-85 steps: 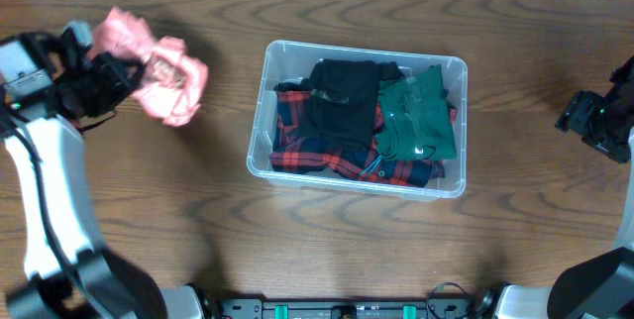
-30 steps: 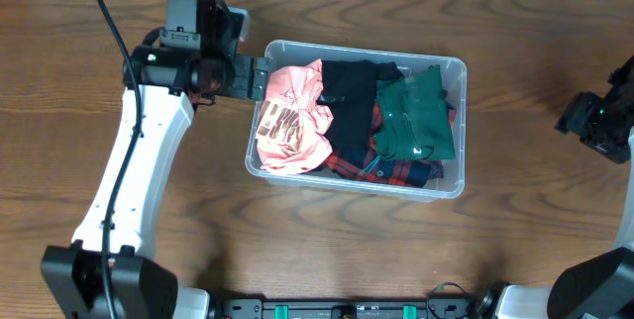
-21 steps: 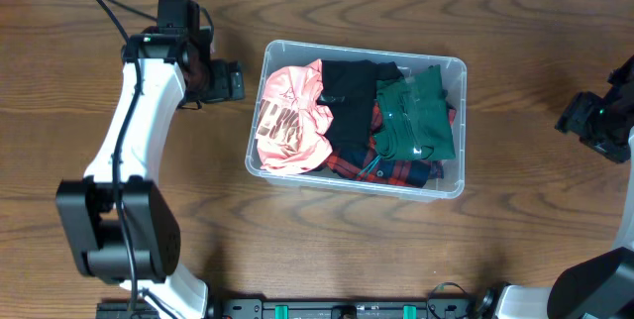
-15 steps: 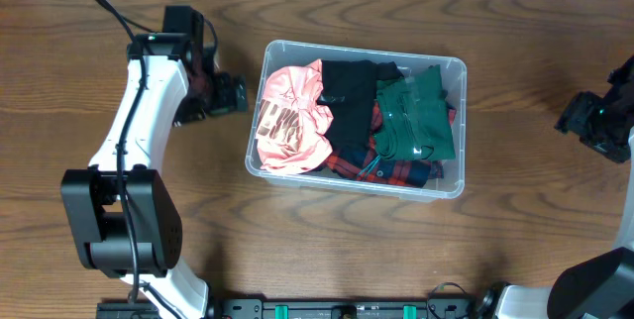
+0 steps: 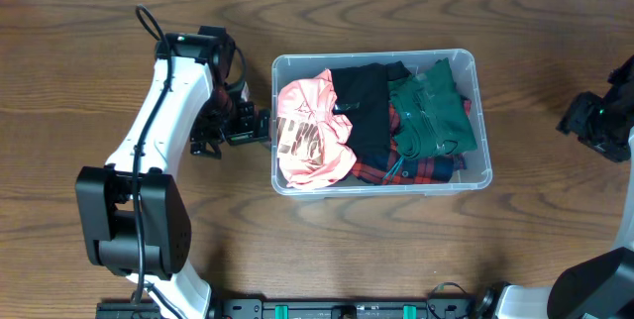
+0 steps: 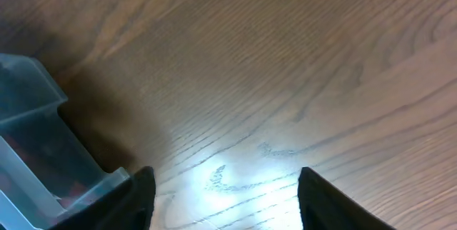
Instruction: Pack container
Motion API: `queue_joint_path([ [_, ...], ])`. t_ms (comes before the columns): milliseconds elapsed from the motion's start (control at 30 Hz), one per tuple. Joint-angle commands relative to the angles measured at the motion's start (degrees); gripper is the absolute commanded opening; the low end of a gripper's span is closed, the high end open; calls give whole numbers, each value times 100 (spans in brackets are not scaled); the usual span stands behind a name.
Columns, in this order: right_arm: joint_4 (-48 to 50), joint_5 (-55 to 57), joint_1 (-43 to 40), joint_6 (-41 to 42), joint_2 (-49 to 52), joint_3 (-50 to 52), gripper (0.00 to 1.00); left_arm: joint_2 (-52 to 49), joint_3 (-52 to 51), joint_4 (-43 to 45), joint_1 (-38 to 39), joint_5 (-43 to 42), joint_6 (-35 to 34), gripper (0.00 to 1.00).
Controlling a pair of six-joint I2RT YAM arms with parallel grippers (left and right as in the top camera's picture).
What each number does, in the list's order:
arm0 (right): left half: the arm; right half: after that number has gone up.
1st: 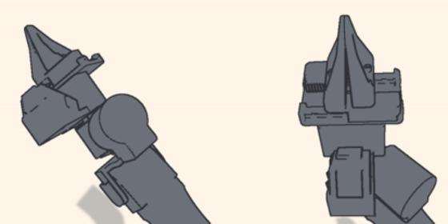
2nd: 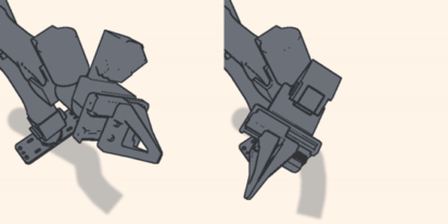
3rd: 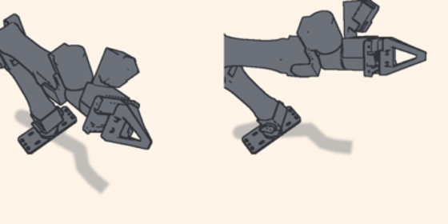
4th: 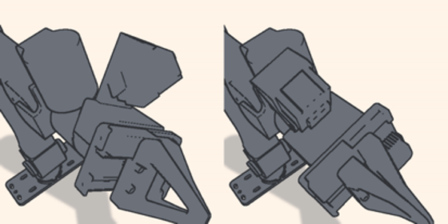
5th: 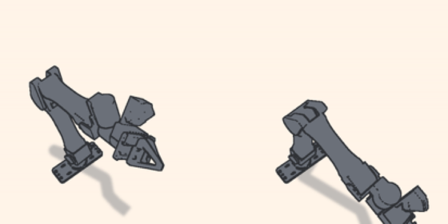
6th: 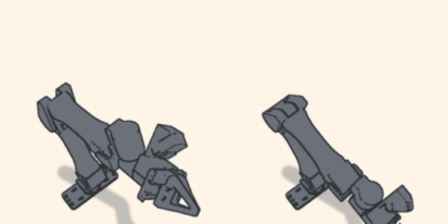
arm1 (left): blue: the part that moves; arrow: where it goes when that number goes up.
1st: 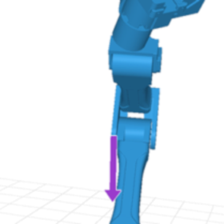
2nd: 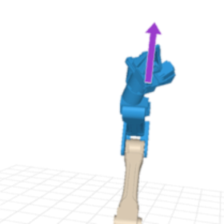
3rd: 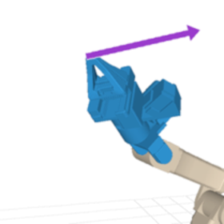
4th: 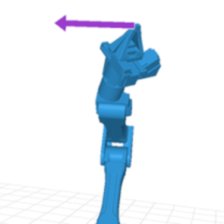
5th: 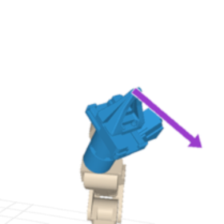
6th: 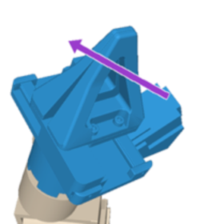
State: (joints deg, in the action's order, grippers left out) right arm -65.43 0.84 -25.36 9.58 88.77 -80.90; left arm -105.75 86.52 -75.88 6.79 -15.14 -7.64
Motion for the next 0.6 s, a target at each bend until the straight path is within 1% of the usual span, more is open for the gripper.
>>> queue_joint_path([
  [0,85,-31,48,-44,-35,92,49,33,57,46,-234,485,-129,98],
  [33,160,-35,55,-42,-35,140,45,33,57,94,-323,518,-133,98],
  [167,699,-468,155,-48,-35,544,17,33,57,313,-737,516,-240,98],
  [200,881,-549,212,-48,-35,697,13,33,57,374,-826,516,-258,98],
  [233,1093,-621,289,-48,-33,887,11,33,57,435,-938,516,-258,98],
  [333,1567,-896,507,-76,-22,1322,11,33,57,485,-1139,516,-260,98],
  [467,2216,-1703,920,-437,-11,1827,10,33,57,529,-1335,516,-258,98],
  [567,2452,-2455,1276,-868,13,1991,11,33,57,525,-1423,516,-258,98],
])
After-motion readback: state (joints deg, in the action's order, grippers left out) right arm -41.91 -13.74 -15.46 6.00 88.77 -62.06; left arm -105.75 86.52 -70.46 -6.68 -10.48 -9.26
